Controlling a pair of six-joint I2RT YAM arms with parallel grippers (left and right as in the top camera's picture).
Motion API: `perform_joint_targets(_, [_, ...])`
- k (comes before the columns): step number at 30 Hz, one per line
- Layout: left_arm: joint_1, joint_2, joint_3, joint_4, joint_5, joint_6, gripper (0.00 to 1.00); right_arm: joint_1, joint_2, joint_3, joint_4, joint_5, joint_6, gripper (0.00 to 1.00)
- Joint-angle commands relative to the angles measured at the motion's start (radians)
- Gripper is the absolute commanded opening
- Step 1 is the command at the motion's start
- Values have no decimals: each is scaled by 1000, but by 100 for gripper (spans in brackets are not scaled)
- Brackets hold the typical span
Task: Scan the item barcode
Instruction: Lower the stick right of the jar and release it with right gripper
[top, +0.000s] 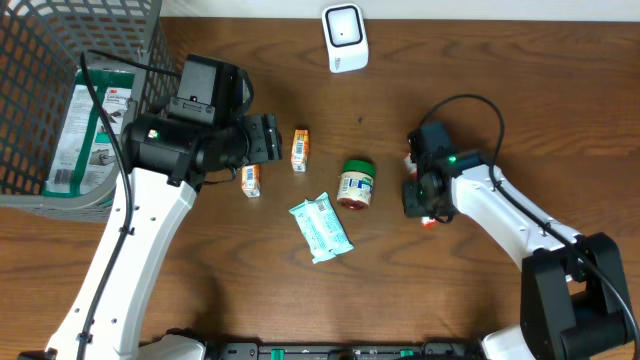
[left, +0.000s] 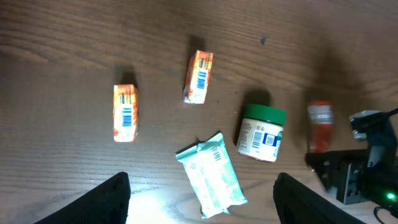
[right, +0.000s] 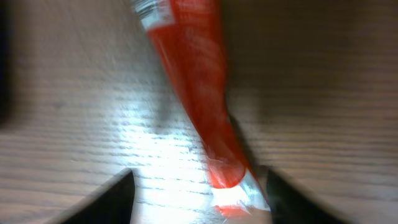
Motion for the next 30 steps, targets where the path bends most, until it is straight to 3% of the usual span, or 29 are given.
perform_joint_targets(1, [-3,1,3,-3,-10,14,74,11,-1,-14,-4,13,-76,1])
perform_joint_targets(3, [-3,2,3,-3,-10,13,74,10,-1,1,-32,20,-90,1])
perform_joint_targets(4, [-3,3,3,-3,-10,13,74,9,-1,12,-50,24,-89,12])
perform_joint_targets(5, [-3,3,3,-3,-10,13,74,8,-1,21,-63,24,-89,72])
perform_joint_targets(6, [-3,4,3,-3,-10,13,74,8,-3,31,-78,24,-89,99])
perform_joint_targets(16, [-3,4,3,-3,-10,14,74,7,-3,90,-126,24,-101,99])
perform_joint_targets(17, [-3,4,3,-3,-10,14,74,7,-3,98,-129,24,-101,94])
perform_joint_targets(18, [-3,4,3,-3,-10,14,74,7,-3,105,-129,24,-101,59])
perform_joint_targets(19, [-3,4,3,-3,-10,14,74,7,-3,107,-126,24,-101,12])
perform_joint_targets(20, [-3,4,3,-3,-10,14,74,6,-3,108,-123,23,-100,1])
perform_joint_targets(30, [-3,4,3,-5,-10,13,74,-13,-2,98,-62,-56,-100,1])
